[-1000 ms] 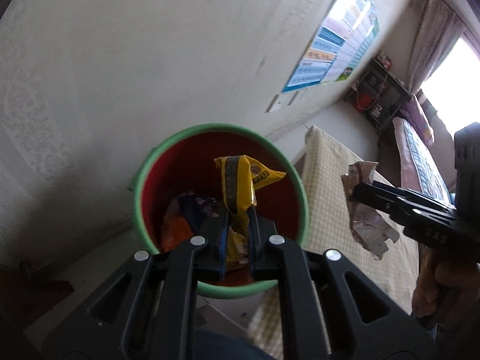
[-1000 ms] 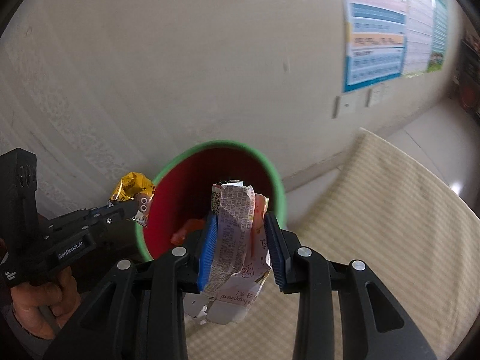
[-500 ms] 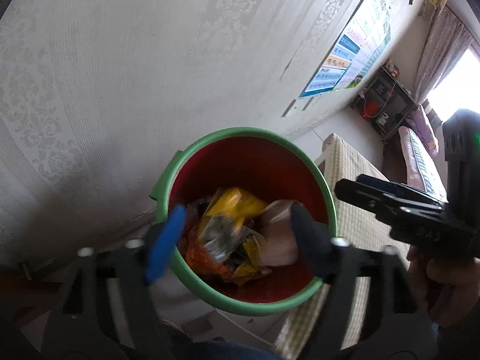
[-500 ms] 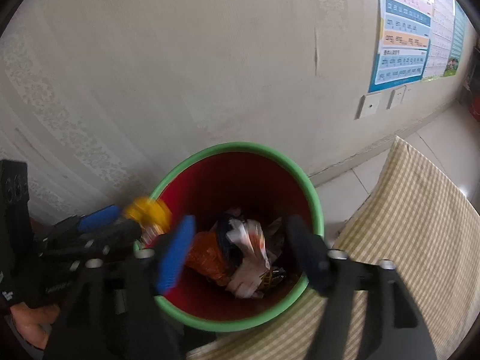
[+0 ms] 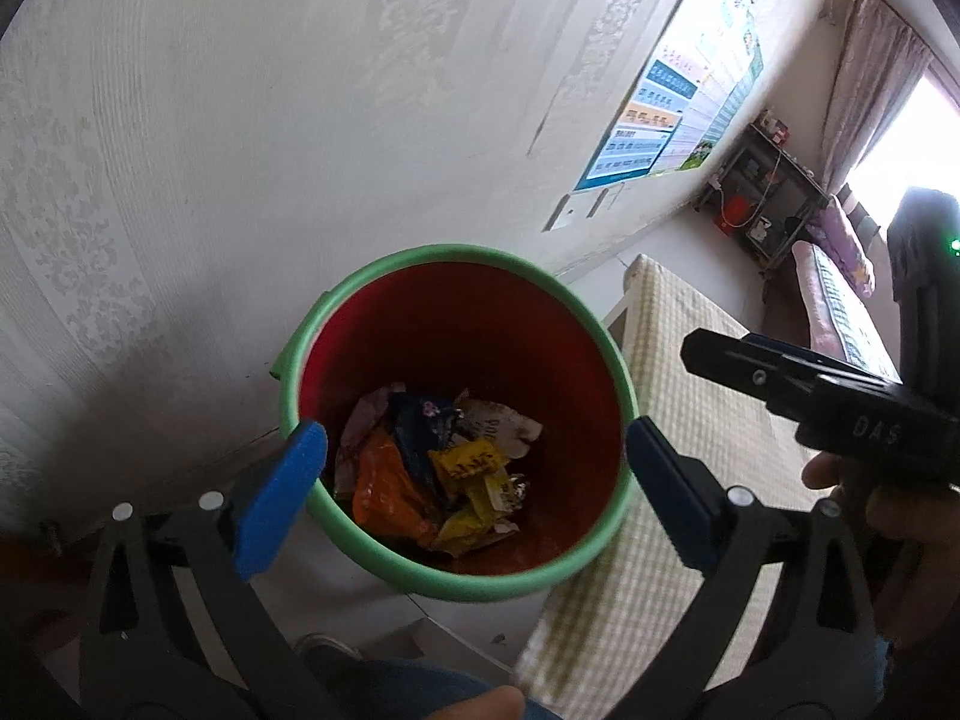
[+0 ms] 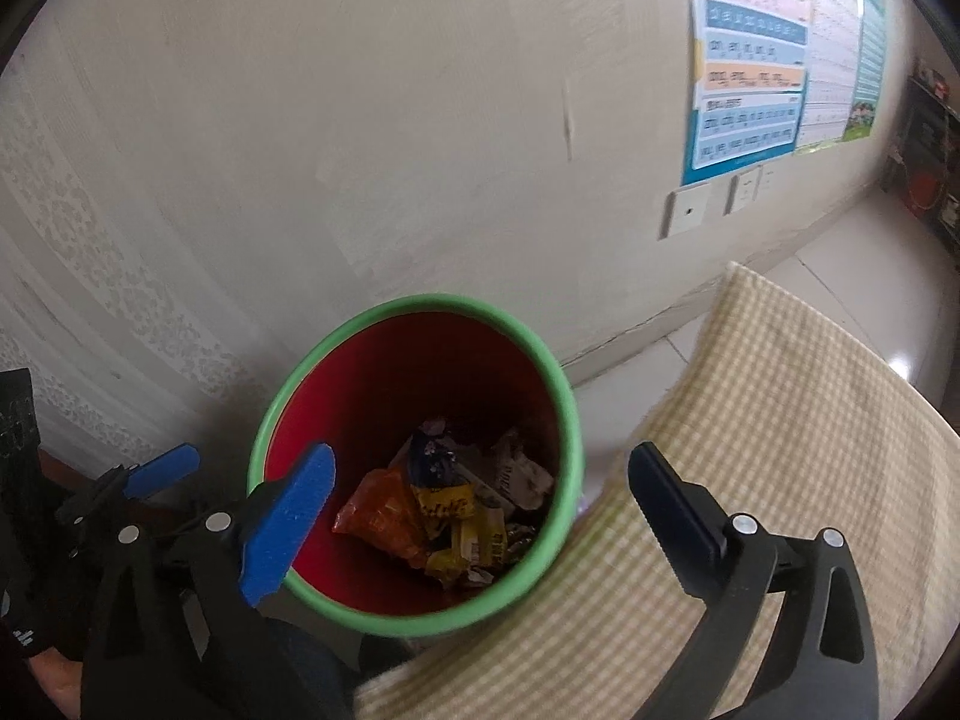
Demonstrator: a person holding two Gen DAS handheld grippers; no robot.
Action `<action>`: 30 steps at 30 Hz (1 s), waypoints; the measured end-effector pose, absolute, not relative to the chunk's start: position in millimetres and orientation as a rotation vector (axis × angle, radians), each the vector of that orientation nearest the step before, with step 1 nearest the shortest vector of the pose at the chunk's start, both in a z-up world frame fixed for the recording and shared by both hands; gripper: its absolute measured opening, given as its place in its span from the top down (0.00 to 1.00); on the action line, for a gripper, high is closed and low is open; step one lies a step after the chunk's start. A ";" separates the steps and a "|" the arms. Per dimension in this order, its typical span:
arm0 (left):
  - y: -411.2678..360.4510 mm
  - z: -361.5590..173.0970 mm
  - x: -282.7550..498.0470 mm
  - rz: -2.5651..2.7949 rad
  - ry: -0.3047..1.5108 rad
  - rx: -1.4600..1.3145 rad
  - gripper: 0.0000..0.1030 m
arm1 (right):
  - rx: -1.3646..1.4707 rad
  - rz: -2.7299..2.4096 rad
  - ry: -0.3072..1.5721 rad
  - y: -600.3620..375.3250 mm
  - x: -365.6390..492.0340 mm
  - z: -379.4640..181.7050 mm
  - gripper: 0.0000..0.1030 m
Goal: Collect trash
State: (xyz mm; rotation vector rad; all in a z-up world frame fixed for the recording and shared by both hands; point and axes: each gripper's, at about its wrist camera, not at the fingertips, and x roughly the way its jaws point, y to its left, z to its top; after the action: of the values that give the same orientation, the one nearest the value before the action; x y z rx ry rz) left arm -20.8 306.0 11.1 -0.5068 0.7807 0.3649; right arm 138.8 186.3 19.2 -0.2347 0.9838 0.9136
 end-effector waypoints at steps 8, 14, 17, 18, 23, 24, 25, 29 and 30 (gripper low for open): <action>264.4 30.6 -21.8 0.337 0.771 -0.473 0.05 | -0.201 0.849 0.943 124.6 130.9 41.8 0.07; 213.3 43.5 -9.8 0.292 0.766 -0.413 0.05 | -0.190 0.762 0.888 56.6 121.7 56.9 0.07; 181.6 45.5 -0.3 0.254 0.774 -0.381 0.05 | -0.169 0.699 0.869 14.5 118.4 59.6 0.07; 169.6 46.9 2.2 0.238 0.764 -0.377 0.05 | -0.155 0.679 0.868 -0.9 116.8 59.7 0.07; 119.6 47.1 11.0 0.209 0.721 -0.308 0.05 | -0.145 0.552 0.828 -68.6 105.1 57.5 0.07; 109.4 45.4 13.8 0.201 0.722 -0.291 0.05 | -0.151 0.516 0.814 -84.3 101.7 56.0 0.07; 102.1 44.3 15.8 0.198 0.727 -0.275 0.05 | -0.154 0.497 0.808 -93.1 99.4 54.5 0.07; 65.9 35.9 22.0 0.168 0.741 -0.183 0.05 | -0.151 0.421 0.796 -134.6 88.6 44.6 0.07; 59.4 34.7 21.2 0.162 0.737 -0.169 0.05 | -0.144 0.403 0.797 -143.8 85.8 41.5 0.07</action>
State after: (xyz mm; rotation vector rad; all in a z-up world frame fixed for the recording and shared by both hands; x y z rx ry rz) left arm 21.2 59.4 34.7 -0.1695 0.7370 0.1618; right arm 85.8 -143.8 41.5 -0.1442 0.7969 0.4027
